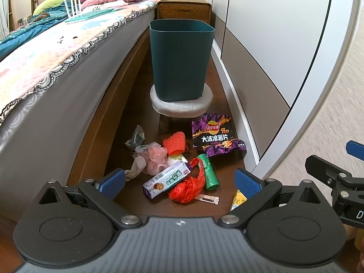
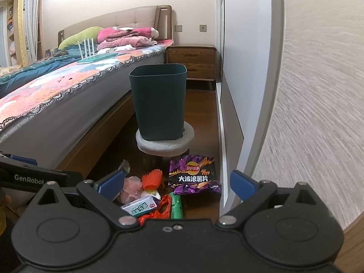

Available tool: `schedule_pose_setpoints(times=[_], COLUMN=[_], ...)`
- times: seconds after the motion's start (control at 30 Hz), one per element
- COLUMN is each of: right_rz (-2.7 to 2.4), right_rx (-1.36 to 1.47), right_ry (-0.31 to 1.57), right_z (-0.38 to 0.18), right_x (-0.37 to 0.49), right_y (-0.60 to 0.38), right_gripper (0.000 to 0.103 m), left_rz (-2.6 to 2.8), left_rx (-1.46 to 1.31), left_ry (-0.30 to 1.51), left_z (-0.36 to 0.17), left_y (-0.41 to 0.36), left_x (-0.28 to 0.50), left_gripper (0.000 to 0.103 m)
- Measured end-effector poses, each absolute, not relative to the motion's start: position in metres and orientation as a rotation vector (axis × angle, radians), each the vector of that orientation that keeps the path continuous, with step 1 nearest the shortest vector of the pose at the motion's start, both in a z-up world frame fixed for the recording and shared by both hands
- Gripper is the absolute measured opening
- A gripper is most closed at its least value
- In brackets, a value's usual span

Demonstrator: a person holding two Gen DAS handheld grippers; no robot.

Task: Collect trash

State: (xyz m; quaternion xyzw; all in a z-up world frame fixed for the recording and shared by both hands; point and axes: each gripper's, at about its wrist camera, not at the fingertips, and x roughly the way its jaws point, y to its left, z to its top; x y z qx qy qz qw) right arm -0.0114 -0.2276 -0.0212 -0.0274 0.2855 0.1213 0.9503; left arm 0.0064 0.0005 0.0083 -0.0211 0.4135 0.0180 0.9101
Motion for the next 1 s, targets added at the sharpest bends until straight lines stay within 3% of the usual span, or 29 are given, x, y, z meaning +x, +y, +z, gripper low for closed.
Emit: schedule_pose_setpoints(times=[1.0], right_rz=[0.250], right_rx=[-0.064], right_ry=[0.632], right_z=[-0.028], right_x=[0.005], right_y=[-0.224], right_gripper=[0.099], left_rz=[0.006], left_rx=[-0.086], left_ry=[0.885], left_z=[-0.005], left_y=[0.010], left_x=[0.022], left_gripper=[0.103])
